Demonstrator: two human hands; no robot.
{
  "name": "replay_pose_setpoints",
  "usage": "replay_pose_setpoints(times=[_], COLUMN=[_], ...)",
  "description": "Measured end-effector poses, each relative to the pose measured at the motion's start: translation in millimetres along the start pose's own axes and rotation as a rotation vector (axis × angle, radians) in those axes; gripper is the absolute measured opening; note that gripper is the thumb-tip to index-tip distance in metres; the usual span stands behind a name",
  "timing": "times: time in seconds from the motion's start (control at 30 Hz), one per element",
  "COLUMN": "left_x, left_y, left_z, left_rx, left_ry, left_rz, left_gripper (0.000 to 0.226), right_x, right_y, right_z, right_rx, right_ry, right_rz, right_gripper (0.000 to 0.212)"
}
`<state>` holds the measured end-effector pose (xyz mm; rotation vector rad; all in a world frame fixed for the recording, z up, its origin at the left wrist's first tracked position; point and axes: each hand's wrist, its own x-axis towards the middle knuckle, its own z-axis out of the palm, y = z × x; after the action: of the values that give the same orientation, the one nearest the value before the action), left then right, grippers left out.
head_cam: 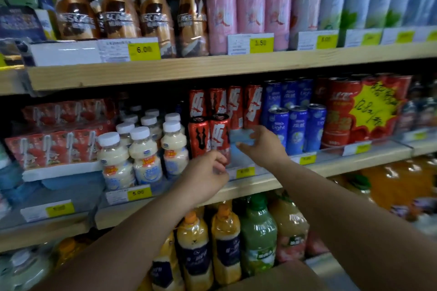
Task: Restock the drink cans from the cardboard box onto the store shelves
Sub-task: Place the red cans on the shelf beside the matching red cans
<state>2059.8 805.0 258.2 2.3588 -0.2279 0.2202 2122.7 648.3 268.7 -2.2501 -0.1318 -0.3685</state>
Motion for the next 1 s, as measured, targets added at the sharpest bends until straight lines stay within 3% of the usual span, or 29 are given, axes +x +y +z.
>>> replay_pose_setpoints(times=[0.1,0.17,0.4,0.67,1.0], left_x=[12.9,15.7,-18.7,-121.3,-259.5], left_y=[17.6,35.1,138.6,209.1,249.5], left_z=[41.3,74.0,207.1,348.7,525.1], left_rx=[0.005,-0.001,-0.051,-0.042,0.211], left_ry=[-0.06,-0.123,-0.457,-0.773,-1.082], left_rz=[0.055,0.097,0.352,0.535,0.56], left_gripper=[0.005,0.016,0.007,0.021,0.089], right_x=[-30.8,-57.4,-182.8,-368.7,-575.6], right_y=[28.6,53.0,151.2,264.2,376.1], right_z=[-42.6,-75.6,-207.2,-320.2,-341.6], right_rx=[-0.009,-0.029,-0.162,-0.085,-0.147], right_ry=[0.047,0.061,0.198,0.428,0.599], right_rz=[0.014,0.065,0.442,0.899,1.23], right_gripper=[0.025,0.007,0.011,0.015,0.057])
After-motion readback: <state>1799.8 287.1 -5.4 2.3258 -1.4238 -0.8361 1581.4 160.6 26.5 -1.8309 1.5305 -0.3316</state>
